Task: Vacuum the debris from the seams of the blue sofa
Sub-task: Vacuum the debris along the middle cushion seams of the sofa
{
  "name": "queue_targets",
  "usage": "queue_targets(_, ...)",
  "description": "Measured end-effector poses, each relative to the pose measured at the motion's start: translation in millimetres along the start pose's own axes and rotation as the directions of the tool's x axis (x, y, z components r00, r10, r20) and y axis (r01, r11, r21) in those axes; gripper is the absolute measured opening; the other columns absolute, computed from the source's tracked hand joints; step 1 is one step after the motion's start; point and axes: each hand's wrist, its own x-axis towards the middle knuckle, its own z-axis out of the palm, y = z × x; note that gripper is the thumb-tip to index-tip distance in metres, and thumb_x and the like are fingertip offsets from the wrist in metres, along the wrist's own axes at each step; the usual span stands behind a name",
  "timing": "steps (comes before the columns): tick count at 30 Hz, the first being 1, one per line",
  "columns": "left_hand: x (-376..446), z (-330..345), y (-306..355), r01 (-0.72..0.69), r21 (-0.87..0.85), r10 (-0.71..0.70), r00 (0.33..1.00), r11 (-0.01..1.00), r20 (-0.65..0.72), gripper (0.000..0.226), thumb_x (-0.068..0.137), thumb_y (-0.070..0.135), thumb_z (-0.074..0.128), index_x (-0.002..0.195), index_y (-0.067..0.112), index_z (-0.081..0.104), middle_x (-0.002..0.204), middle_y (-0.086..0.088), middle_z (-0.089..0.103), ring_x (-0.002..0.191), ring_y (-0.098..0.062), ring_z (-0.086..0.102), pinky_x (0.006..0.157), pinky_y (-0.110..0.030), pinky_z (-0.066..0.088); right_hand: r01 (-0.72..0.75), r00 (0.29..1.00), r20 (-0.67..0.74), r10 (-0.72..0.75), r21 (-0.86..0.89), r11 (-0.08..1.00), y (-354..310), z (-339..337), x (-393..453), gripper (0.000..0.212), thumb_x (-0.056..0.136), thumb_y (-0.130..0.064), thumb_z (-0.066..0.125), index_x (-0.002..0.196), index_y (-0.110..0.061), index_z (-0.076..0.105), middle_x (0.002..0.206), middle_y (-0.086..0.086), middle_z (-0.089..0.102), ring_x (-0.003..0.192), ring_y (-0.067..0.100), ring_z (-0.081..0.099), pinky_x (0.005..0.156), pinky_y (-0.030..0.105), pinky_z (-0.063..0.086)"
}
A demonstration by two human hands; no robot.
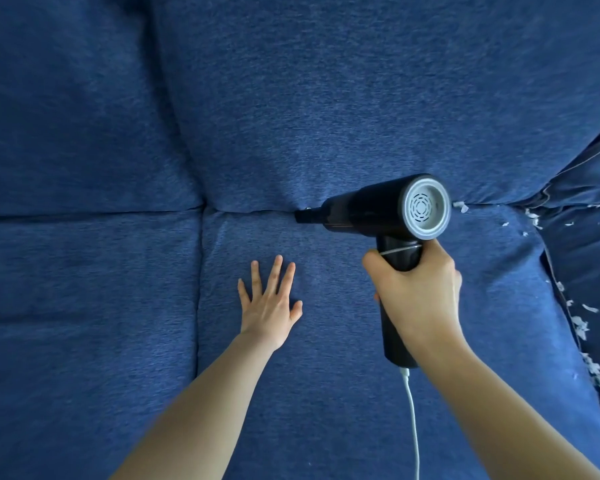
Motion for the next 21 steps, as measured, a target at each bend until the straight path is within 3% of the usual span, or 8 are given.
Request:
queue_targets(11,4,5,35,0.205,-0.133,-0.212,0.977,0.97,-0.036,0.071,0.099,0.053,0.028,0.153,0.031,-0.012,0.16,0.005,-0.021,0.144,-0.035,-0.026,0.115,-0.063,-0.004,0.009,0.997,0.079,-0.011,0.02,1.0,24,-25,35,0.019,0.074,-0.034,0.068,0.079,-0.018,0.057,0.066,0.003,0.068,0.074,0.023,0.066,0.065,0.033,0.049)
queue_targets(21,10,11,64,0.297,-0.118,-0.305,0.95,0.948,-0.062,0.072,0.1,0.052,0.027,0.152,0.026,-0.013,0.159,0.001,-0.024,0.145,-0.032,-0.024,0.116,-0.06,-0.004,0.043,0.992,0.116,-0.045,0.022,0.999,47,-57,66,0.021,0.075,-0.034,0.069,0.079,-0.017,0.057,0.066,0.005,0.068,0.077,0.026,0.067,0.061,0.028,0.043)
